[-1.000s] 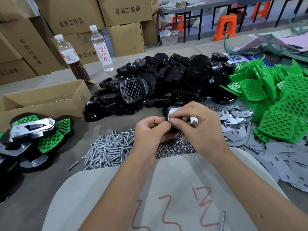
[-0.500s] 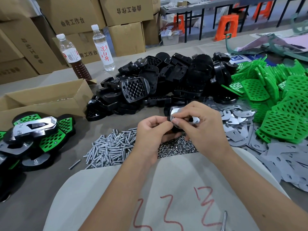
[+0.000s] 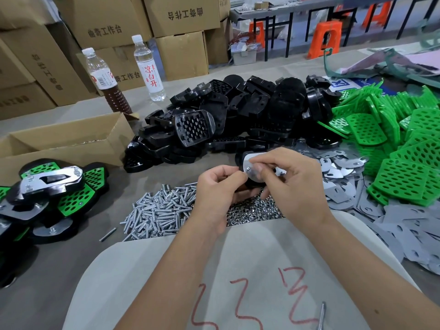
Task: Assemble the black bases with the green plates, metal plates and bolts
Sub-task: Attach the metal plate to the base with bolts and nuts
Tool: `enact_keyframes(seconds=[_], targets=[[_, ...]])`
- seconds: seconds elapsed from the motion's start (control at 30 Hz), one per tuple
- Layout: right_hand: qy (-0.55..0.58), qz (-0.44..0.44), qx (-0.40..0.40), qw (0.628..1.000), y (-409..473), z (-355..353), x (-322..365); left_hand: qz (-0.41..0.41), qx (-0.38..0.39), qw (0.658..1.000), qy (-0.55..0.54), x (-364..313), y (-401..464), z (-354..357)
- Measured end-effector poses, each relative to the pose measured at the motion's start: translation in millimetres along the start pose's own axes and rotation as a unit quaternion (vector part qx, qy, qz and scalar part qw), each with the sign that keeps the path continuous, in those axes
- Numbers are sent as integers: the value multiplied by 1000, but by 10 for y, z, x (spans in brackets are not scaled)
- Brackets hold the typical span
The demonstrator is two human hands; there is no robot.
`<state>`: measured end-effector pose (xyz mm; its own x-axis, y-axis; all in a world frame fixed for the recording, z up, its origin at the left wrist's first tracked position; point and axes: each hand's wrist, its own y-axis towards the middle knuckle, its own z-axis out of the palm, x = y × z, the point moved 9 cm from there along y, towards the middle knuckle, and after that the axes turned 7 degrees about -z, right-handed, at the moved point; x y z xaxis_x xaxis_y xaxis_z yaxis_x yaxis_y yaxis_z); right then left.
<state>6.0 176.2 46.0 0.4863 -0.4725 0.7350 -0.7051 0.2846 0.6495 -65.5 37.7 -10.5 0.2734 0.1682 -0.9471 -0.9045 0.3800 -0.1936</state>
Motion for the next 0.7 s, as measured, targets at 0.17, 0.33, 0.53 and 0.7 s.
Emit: enact_keyframes(seconds=[0.17,0.33,0.53,0.7], targets=[[62,56,-11,996,-11,8,-110,7,2,1000,-4,-24,-20,18],[46,38,17,998,3,67,-37,12,2,1000,15,-15,-7,20],[-54,-30,46,997,14,103,113,15,5,1000,-1,-3,6,21],[-74,-62,52,994,6,115,181,14,-7,1000,-8,4,12,10]])
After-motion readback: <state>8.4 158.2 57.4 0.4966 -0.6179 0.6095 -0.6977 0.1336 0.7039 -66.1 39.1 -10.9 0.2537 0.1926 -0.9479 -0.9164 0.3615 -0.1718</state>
